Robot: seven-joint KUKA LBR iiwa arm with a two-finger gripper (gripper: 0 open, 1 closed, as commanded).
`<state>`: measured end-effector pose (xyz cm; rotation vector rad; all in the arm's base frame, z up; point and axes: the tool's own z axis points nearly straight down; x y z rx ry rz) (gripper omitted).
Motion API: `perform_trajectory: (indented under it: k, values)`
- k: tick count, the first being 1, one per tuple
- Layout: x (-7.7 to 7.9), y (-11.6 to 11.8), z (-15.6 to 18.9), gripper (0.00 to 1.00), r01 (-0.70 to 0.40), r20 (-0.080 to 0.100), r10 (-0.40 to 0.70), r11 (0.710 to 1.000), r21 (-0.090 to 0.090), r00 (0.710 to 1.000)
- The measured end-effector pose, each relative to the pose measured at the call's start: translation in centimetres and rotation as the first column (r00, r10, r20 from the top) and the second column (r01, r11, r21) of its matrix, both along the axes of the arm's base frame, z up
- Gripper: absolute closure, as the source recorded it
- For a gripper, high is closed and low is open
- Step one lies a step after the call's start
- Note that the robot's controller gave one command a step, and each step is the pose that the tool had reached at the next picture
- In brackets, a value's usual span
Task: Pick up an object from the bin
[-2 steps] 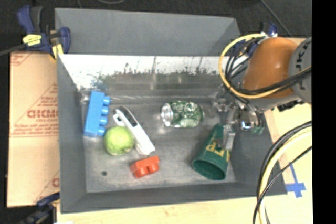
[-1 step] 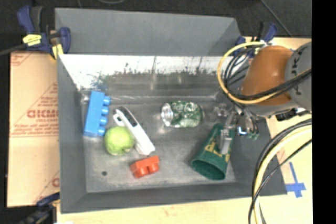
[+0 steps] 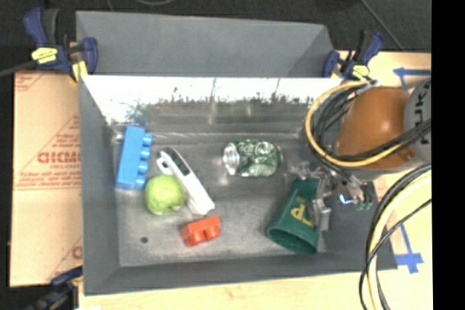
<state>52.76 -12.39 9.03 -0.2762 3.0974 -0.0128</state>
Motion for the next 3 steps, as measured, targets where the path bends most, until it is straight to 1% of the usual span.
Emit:
perform_trajectory:
  k: [1, 2, 3]
  values:
    - [-1.6, -0.9, -0.6, 0.0, -0.236, 0.019, 0.236, 0.972, -0.01, 0.972]
    - [-2.0, -0.8, -0.7, 0.0, -0.248, 0.026, 0.248, 0.969, -0.014, 0.968]
    - [-3.4, -0.5, -0.9, 0.0, -0.398, 0.015, 0.398, 0.917, -0.022, 0.917]
